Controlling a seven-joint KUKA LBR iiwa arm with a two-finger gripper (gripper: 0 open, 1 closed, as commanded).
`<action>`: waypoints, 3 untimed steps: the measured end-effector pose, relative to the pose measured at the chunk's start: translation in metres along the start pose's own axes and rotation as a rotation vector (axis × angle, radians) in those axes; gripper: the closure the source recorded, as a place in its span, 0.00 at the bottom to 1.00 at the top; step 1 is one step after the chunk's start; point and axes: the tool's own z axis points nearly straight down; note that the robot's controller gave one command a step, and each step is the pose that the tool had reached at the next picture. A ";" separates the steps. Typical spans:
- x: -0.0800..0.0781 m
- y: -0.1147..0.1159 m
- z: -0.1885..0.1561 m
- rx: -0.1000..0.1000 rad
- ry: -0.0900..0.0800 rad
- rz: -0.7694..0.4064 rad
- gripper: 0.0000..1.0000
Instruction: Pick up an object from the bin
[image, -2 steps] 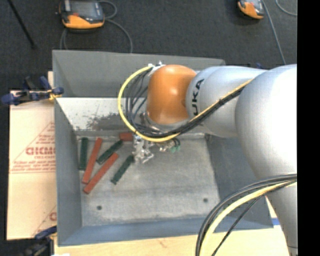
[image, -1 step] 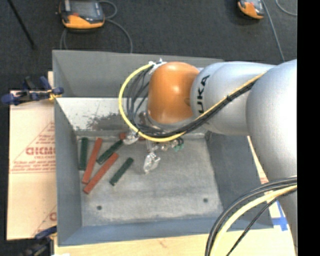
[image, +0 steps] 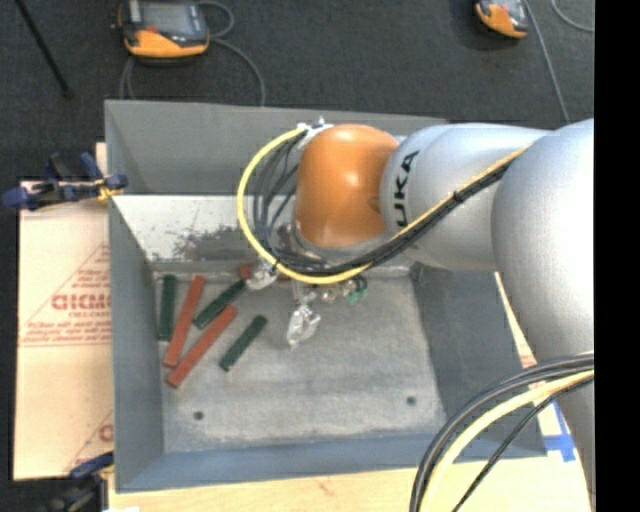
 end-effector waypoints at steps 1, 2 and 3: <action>-0.022 0.034 0.027 0.007 0.006 -0.169 1.00; -0.022 0.034 0.027 0.007 0.004 -0.168 1.00; -0.030 0.030 -0.155 0.004 -0.007 -0.226 1.00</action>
Offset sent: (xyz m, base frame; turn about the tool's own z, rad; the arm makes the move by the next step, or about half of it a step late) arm 0.0000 0.0000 0.0000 0.0000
